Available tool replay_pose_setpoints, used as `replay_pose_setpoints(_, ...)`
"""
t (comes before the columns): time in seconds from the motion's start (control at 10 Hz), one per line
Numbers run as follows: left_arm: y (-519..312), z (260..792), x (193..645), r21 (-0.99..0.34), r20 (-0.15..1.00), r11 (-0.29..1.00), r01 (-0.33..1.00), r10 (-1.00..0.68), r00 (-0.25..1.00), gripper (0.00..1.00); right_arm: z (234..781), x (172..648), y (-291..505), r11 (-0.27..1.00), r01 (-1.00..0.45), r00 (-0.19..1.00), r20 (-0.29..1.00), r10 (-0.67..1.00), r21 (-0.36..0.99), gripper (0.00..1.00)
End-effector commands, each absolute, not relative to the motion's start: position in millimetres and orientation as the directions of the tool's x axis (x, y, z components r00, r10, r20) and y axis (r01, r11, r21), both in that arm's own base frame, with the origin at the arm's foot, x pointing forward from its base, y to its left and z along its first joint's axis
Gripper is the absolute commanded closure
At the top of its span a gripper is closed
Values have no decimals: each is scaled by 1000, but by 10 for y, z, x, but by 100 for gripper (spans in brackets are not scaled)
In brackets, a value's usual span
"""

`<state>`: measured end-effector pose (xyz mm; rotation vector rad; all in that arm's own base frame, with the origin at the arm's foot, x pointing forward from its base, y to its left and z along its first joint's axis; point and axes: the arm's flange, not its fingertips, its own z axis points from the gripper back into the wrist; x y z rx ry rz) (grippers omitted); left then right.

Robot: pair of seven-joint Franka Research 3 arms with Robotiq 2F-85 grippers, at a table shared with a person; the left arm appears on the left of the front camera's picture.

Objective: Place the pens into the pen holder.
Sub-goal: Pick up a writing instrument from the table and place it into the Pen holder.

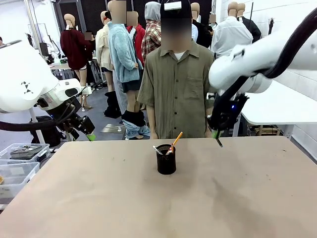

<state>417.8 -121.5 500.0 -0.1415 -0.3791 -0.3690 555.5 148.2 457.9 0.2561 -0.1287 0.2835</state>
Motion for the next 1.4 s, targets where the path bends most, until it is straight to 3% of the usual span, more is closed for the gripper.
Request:
replay_pose_setpoints(0.0,-1225,5017,4174,-51,388,928,370,-323,863,23,4753,5373,1370,777,-503,863,271,427,378,100)
replay_pose_setpoints(0.2,-1225,5017,4174,-51,388,928,370,-323,863,23,5041,5252,1324,576,-692,721,457,521,435,100)
replay_pose_setpoints(0.5,-1225,5017,4174,-51,388,928,370,-323,863,23,5132,5253,1502,263,-883,465,644,607,390,100)
replay_pose_setpoints(0.6,-1225,5017,4174,-51,388,928,370,-323,863,23,5098,5352,1604,237,-908,413,655,633,344,100)
replay_pose_setpoints(0.7,-1225,5017,4174,-51,388,928,370,-323,863,23,5266,5224,1557,405,-839,543,609,578,364,100)
replay_pose_setpoints(0.8,-1225,5017,4174,-51,388,928,370,-323,863,23,5266,5224,1557,405,-839,543,609,578,364,100)
replay_pose_setpoints(0.9,-1225,5017,4174,-51,388,928,370,-323,863,23,5174,5233,1608,311,-886,463,639,614,344,100)
replay_pose_setpoints(1.0,-1225,5017,4174,-51,388,928,370,-323,863,23,5191,5163,1633,282,-930,362,715,598,235,100)
replay_pose_setpoints(1.3,-1225,5017,4174,-51,388,928,370,-323,863,23,4989,5405,1863,83,-992,125,760,638,93,100)
